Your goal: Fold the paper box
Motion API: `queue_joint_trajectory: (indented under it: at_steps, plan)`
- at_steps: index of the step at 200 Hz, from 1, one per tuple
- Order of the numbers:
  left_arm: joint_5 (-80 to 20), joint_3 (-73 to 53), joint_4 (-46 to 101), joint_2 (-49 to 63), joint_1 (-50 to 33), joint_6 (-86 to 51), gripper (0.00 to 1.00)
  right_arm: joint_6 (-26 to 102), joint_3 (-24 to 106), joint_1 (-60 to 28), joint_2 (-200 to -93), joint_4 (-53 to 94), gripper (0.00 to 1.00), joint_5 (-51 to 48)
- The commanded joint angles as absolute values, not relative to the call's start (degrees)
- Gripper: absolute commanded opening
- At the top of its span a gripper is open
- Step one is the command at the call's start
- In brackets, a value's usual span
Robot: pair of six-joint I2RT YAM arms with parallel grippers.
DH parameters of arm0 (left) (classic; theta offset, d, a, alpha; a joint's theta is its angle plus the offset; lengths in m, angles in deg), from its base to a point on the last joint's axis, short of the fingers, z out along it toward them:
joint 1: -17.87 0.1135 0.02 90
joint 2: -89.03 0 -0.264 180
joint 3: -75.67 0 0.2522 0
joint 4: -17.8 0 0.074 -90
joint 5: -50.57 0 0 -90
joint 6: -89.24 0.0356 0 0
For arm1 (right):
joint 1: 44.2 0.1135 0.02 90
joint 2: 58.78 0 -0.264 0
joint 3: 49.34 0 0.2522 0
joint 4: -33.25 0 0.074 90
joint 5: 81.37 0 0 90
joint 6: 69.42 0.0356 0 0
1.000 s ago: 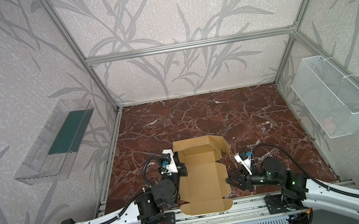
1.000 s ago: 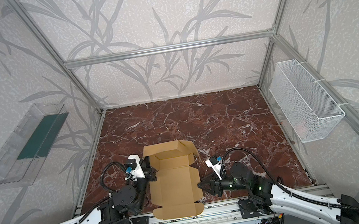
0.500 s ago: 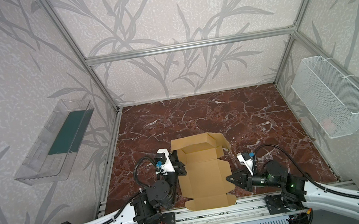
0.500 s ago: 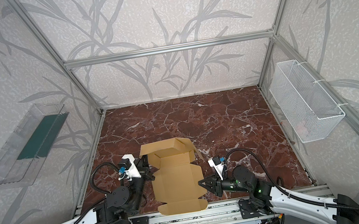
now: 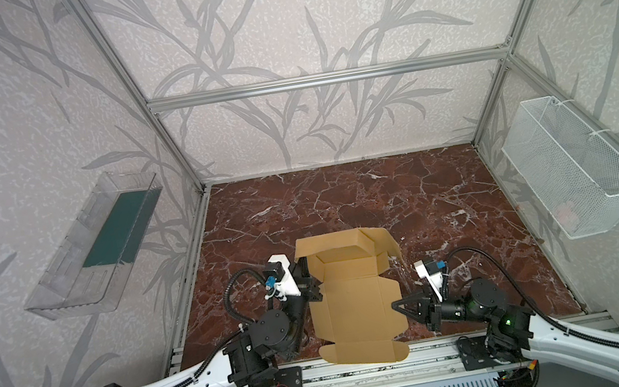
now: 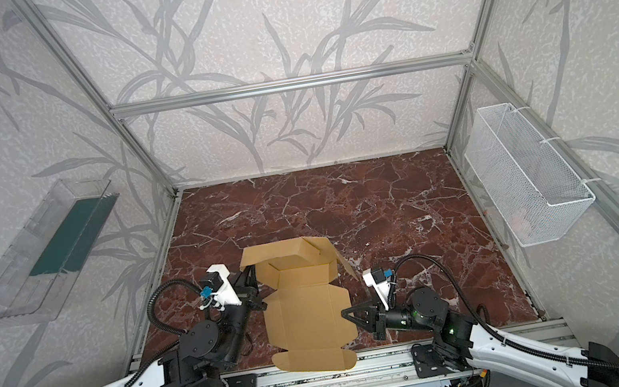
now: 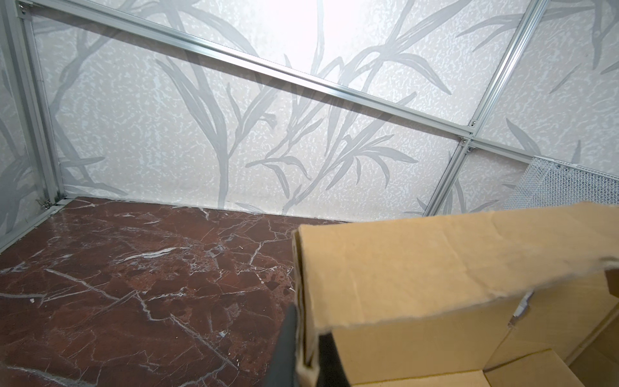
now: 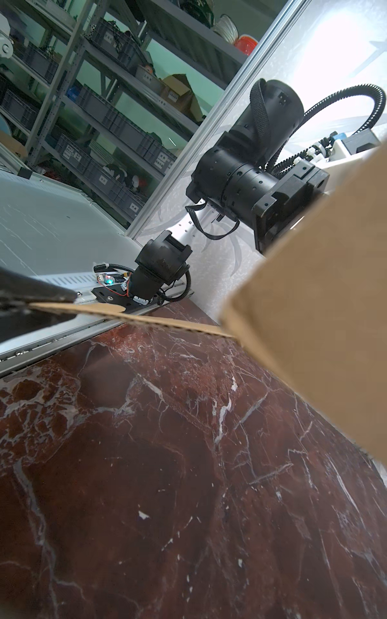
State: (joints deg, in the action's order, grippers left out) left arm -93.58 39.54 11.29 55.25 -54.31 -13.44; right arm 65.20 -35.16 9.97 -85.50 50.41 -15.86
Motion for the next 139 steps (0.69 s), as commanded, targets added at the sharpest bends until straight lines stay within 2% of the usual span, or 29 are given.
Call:
queue_joint_trajectory:
  at_steps: [1,139]
  plan:
    - [-90.7,37.8,10.1,55.5,-54.5,-16.2,0.0,65.4,-37.8,10.3,-85.7,55.9,0.0,-17.9]
    - [-80.6,37.5,1.9,56.1,-54.7,-16.6,0.0,70.1,-37.3,10.3,-102.0,81.1,0.0,-21.5]
